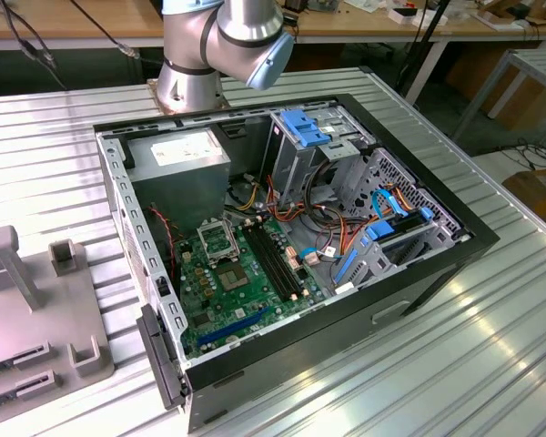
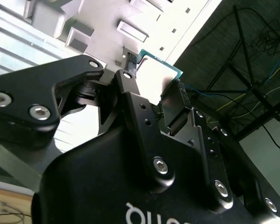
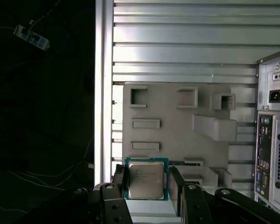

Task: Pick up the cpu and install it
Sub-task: 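Pick up the cpu and move it towards the insertion slot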

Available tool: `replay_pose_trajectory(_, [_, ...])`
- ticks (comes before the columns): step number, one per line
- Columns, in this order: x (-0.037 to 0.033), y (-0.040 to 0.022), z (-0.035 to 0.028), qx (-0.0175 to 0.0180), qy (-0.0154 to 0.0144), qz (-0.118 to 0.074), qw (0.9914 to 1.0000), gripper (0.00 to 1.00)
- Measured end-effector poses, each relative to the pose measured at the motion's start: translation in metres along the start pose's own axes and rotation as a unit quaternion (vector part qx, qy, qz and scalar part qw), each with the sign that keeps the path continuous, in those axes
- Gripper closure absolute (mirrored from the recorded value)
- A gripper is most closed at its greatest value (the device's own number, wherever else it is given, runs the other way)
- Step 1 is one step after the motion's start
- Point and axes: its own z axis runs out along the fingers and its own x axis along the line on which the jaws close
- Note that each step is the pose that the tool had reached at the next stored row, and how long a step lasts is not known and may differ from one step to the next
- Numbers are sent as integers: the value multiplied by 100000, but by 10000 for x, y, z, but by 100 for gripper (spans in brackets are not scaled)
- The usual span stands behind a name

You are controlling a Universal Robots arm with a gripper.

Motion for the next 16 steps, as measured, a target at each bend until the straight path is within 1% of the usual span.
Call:
replay_pose_trajectory(7, [-2,-1,-1,-69,0,-3,100000,53])
replay_pose_trajectory(12, [-45,-1,-3,-64,3,-3,100000,53])
replay_pose_trajectory(16, [-105,-2,-5,-66,2,-3,100000,53])
